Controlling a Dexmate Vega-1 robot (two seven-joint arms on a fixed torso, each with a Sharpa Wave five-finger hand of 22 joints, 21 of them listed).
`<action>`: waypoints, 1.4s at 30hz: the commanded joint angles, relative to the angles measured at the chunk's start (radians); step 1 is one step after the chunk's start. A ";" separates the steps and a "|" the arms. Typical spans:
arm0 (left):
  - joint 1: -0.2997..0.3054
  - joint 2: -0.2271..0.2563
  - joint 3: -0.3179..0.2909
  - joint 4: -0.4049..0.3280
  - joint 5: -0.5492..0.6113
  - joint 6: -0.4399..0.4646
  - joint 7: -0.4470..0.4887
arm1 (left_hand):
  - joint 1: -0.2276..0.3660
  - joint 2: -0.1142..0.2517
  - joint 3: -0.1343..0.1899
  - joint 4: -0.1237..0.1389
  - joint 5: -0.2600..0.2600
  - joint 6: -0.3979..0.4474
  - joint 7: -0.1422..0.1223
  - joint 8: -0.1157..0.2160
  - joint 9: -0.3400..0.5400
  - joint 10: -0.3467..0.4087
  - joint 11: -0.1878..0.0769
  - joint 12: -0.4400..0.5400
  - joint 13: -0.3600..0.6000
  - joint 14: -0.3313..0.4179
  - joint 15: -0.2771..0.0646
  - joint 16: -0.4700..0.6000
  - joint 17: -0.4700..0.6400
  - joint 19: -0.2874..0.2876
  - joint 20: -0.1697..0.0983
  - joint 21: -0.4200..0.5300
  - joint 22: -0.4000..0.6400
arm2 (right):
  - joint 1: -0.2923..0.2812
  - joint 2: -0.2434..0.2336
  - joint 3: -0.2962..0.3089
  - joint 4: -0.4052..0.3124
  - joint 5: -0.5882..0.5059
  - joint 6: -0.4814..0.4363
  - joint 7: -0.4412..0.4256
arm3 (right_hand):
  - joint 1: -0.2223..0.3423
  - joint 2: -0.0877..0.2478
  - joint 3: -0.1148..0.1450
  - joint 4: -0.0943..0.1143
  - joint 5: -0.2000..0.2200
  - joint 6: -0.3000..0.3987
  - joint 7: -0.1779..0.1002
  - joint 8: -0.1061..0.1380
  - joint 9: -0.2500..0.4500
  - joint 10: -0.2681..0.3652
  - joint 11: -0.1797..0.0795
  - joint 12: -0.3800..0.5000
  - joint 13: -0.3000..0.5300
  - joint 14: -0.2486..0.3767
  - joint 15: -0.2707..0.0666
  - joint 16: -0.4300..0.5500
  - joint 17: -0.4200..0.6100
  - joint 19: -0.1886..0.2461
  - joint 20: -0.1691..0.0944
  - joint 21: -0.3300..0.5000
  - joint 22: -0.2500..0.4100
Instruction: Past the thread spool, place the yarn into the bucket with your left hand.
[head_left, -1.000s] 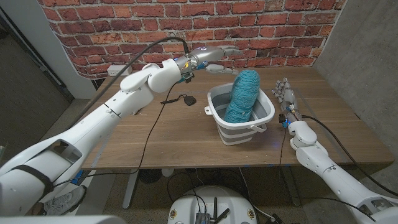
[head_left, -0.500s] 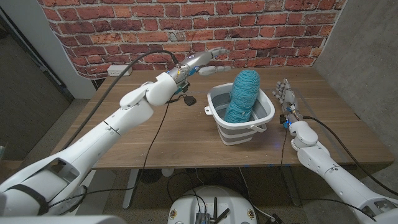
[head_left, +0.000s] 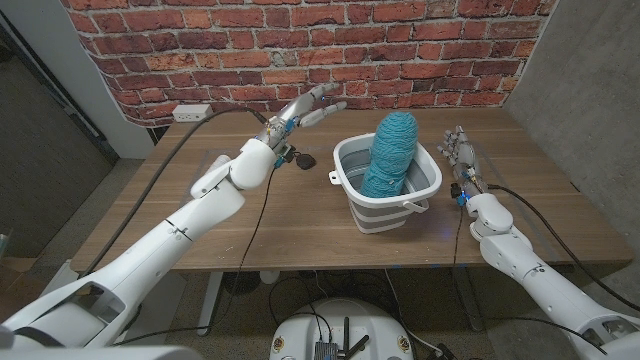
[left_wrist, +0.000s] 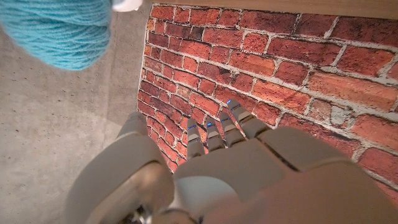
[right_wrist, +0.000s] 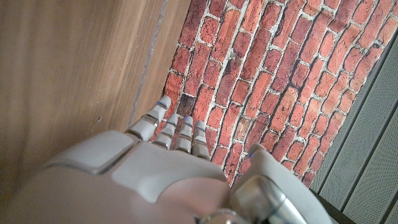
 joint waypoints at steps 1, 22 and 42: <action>0.091 -0.036 -0.054 0.052 -0.179 -0.027 0.104 | -0.015 0.001 0.005 0.004 0.000 0.000 -0.011 -0.002 -0.001 -0.011 -0.005 -0.003 -0.001 -0.010 -0.005 -0.002 0.003 -0.011 -0.069 -0.004 0.003 | 0.010 -0.018 -0.003 -0.007 0.008 -0.029 0.020 | -0.005 0.047 0.007 0.001 -0.001 0.001 0.001 0.004 0.003 0.004 0.004 0.006 0.002 0.000 -0.011 0.002 0.001 0.004 -0.007 0.006 0.002; 0.200 -0.062 -0.094 0.085 -0.377 -0.096 0.182 | -0.033 0.007 0.008 0.004 0.001 -0.002 -0.009 -0.004 -0.002 -0.011 -0.023 -0.001 -0.002 -0.017 -0.016 -0.001 0.002 -0.022 -0.080 -0.004 0.003 | 0.028 -0.025 -0.013 0.024 0.019 -0.021 0.079 | -0.006 0.045 0.009 0.001 -0.002 -0.005 0.002 0.001 0.003 0.005 0.005 0.005 0.001 0.000 -0.017 0.002 0.000 0.006 -0.017 0.005 0.001; 0.181 -0.113 -0.079 0.243 -0.488 -0.235 0.148 | -0.039 0.019 0.018 -0.002 0.003 0.005 0.000 -0.001 -0.002 -0.007 -0.030 0.001 -0.002 -0.012 -0.026 0.002 0.001 -0.018 -0.090 0.000 0.003 | -0.025 -0.057 -0.006 -0.095 0.030 -0.086 0.045 | -0.010 0.044 0.008 0.003 -0.004 -0.023 0.010 -0.003 0.003 0.009 0.009 0.006 0.001 0.006 -0.015 0.004 -0.001 0.004 -0.016 0.004 0.001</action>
